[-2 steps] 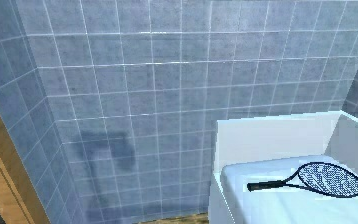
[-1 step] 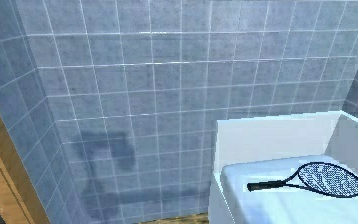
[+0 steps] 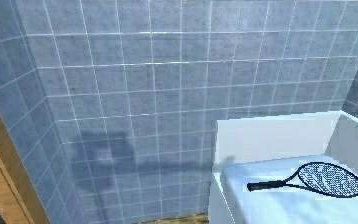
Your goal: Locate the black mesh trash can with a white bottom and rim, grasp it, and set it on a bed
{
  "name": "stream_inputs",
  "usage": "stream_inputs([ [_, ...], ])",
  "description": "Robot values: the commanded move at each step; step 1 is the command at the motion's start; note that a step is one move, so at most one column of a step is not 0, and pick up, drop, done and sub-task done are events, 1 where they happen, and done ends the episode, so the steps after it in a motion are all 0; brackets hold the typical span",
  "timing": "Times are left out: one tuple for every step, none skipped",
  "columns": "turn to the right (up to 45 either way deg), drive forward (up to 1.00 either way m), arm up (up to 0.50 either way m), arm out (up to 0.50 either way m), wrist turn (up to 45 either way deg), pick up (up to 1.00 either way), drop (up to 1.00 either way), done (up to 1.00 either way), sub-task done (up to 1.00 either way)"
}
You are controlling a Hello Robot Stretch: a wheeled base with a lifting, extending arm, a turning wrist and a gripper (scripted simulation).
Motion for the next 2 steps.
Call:
stream_inputs([
  [0.0, 0.0, 0.0, 0.0, -45.0, 0.0, 0.0, 0.0, 0.0],
  [0.0, 0.0, 0.0, 0.0, -45.0, 0.0, 0.0, 0.0, 0.0],
])
